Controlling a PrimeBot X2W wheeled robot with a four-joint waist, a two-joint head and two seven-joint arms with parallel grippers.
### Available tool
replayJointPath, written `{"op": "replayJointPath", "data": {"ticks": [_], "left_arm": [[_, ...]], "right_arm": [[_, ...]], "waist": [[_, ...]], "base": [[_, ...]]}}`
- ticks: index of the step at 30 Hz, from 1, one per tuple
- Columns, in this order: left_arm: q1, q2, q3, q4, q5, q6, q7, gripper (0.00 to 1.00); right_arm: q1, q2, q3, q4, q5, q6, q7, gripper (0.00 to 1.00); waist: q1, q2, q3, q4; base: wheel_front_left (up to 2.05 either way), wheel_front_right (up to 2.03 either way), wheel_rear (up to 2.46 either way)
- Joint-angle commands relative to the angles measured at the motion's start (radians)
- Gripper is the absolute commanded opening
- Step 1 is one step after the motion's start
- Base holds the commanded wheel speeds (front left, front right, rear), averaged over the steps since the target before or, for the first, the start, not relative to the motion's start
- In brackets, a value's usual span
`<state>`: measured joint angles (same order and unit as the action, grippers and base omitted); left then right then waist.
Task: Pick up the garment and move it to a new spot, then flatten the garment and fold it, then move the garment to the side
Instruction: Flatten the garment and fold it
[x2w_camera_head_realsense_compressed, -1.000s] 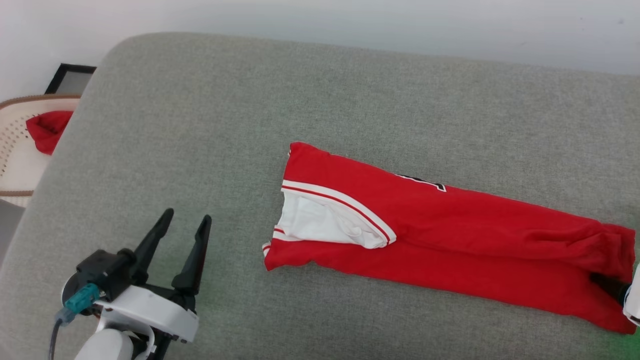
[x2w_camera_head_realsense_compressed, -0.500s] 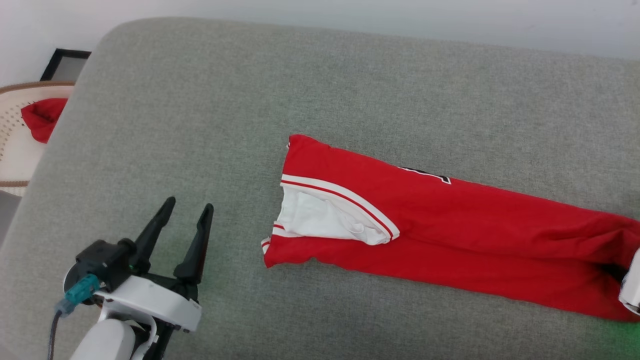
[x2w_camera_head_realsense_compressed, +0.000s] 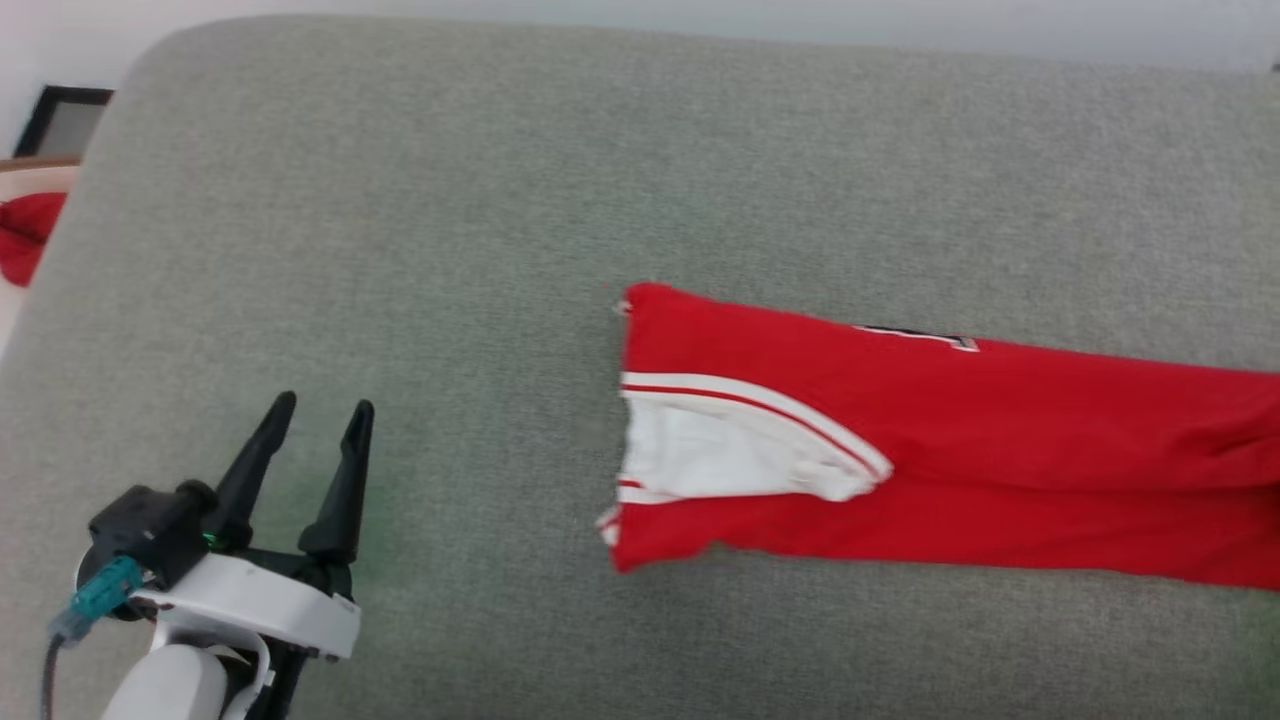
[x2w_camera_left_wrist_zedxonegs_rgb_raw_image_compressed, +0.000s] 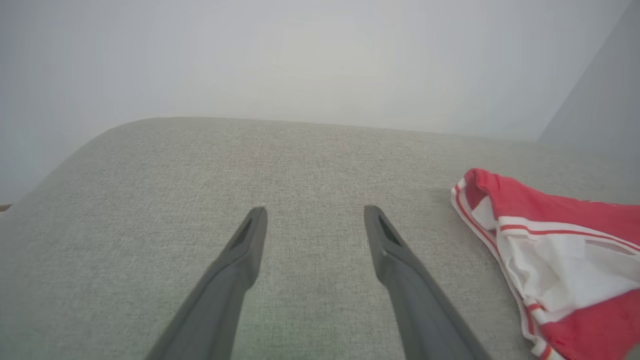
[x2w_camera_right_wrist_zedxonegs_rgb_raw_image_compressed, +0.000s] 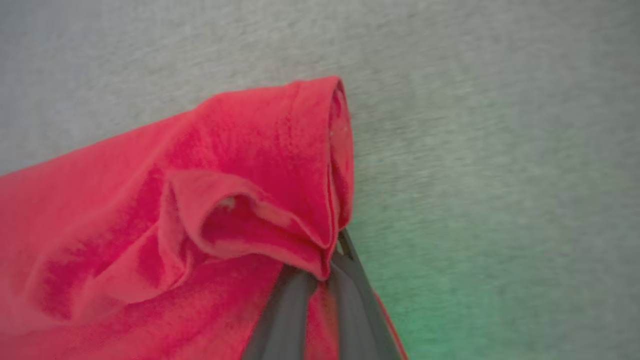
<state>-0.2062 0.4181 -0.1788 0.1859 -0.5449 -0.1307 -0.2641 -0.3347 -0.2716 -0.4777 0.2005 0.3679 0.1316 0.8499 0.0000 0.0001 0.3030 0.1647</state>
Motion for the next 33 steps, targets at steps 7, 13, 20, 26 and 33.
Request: {"op": "replayJointPath", "data": {"ticks": [7,13,20,26,33], "left_arm": [[-0.005,0.013,0.013,-0.015,0.012,0.0,0.001,1.0],[-0.016,0.026,0.02,-0.012,0.006,0.0,0.001,1.0],[-0.005,0.018,0.026,-0.004,0.015,0.0,0.001,1.0],[0.009,0.002,0.029,0.008,0.017,0.0,0.001,1.0],[0.023,-0.016,0.018,0.018,0.01,0.0,0.001,1.0]], "right_arm": [[-0.027,-0.073,-0.133,-0.024,-0.058,-0.002,-0.035,0.0],[-0.044,-0.127,-0.212,-0.018,-0.098,-0.002,-0.064,0.0],[-0.037,-0.108,-0.15,-0.039,-0.058,-0.001,-0.044,0.0],[-0.001,-0.056,0.001,-0.155,0.017,-0.001,-0.007,0.0],[0.034,-0.026,0.228,-0.302,0.051,-0.001,0.055,0.0]], "waist": [[0.0,-0.0001,0.027,-0.05],[0.0,-0.0001,0.031,-0.065],[0.0,-0.0001,0.012,-0.081],[0.0,-0.0001,-0.019,-0.088],[0.0,-0.0001,-0.046,-0.08]], "base": [[0.0,0.0,0.0],[0.0,0.0,0.0],[0.0,0.0,0.0],[0.0,0.0,0.0],[0.0,0.0,0.0]]}}
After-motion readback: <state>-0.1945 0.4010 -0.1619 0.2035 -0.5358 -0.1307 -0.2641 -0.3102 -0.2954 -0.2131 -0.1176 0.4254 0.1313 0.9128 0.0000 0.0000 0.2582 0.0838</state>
